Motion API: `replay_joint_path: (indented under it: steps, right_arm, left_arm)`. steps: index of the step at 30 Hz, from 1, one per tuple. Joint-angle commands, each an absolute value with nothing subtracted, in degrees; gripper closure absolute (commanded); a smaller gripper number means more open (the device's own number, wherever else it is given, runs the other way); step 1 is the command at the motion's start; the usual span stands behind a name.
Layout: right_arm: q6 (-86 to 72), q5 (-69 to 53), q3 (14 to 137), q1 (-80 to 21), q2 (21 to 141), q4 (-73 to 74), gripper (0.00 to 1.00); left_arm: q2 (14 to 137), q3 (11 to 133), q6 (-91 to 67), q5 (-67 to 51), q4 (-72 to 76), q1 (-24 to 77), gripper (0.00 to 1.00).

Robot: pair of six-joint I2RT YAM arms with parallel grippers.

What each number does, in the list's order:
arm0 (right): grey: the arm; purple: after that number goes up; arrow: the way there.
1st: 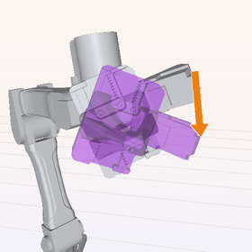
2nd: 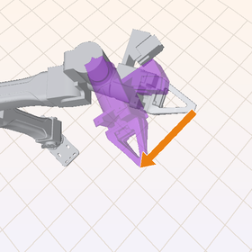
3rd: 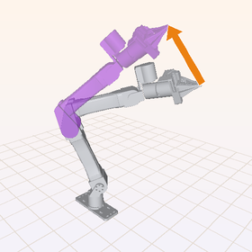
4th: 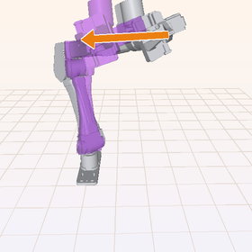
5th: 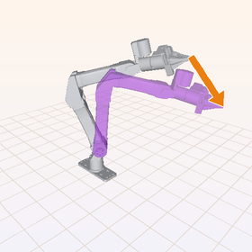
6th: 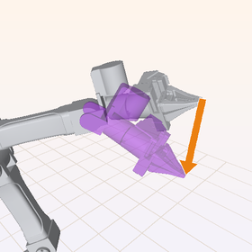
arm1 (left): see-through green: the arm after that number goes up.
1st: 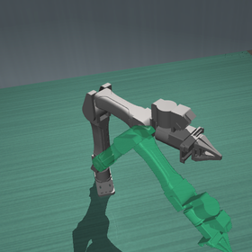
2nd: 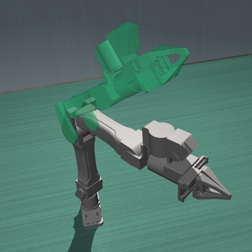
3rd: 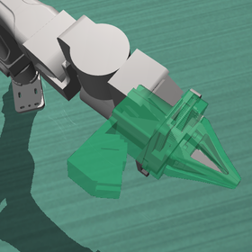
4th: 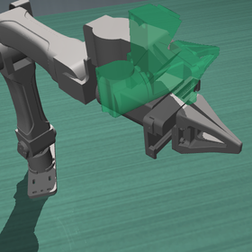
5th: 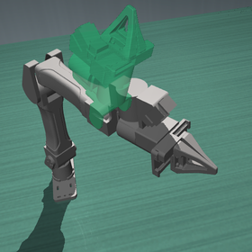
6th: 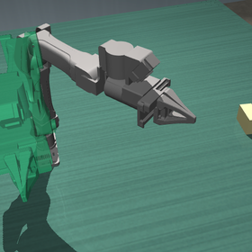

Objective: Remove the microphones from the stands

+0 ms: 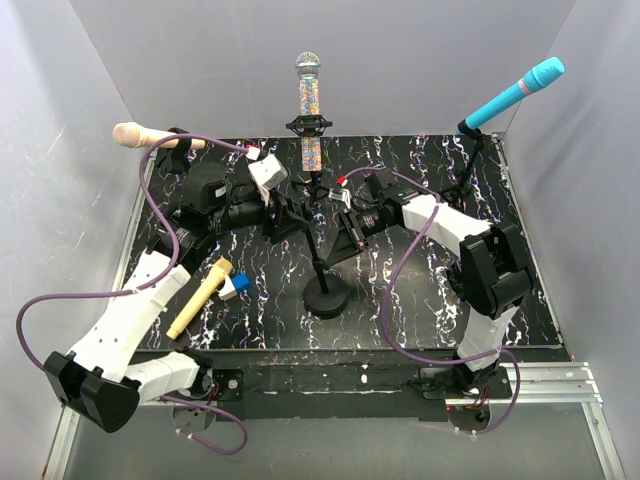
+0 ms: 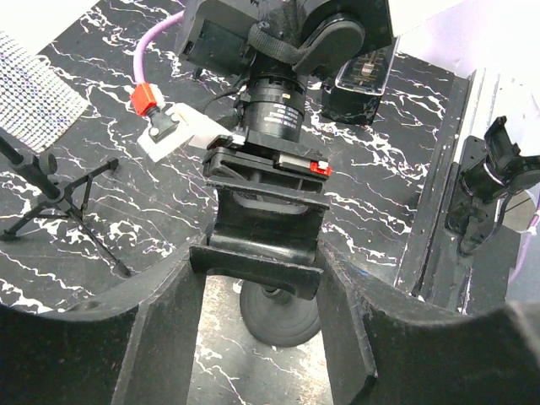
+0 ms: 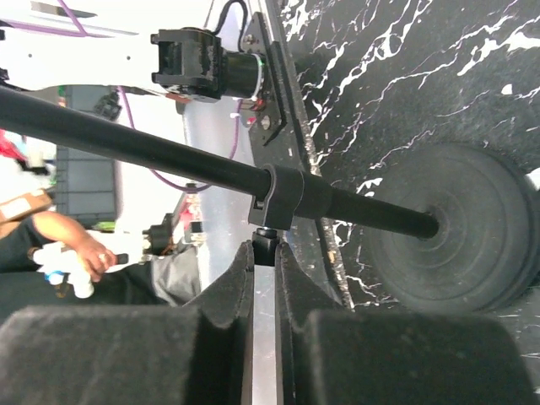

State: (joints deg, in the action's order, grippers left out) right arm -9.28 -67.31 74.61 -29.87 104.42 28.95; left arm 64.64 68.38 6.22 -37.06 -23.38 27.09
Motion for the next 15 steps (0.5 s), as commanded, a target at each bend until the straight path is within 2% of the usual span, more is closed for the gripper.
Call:
replay_joint_path:
  steps: [1,7,13,15]
  right_arm:
    - [-3.3,-63.0,75.0,-32.0,99.3,25.8,0.96]
    - [14.3,-51.3,75.8,-36.6,96.2,29.4,0.99]
    - [27.8,-39.0,65.9,-37.9,85.7,10.1,0.99]
    - [40.2,-32.4,59.1,-40.4,80.8,1.4,0.99]
  left_arm:
    - [62.8,66.9,6.9,-35.0,-23.7,26.5,0.90]
    - [62.1,65.7,5.5,-34.8,-23.2,25.8,0.91]
    - [63.7,68.0,3.6,-35.9,-22.1,24.7,0.91]
    - [64.5,68.7,3.5,-35.9,-21.6,24.6,0.91]
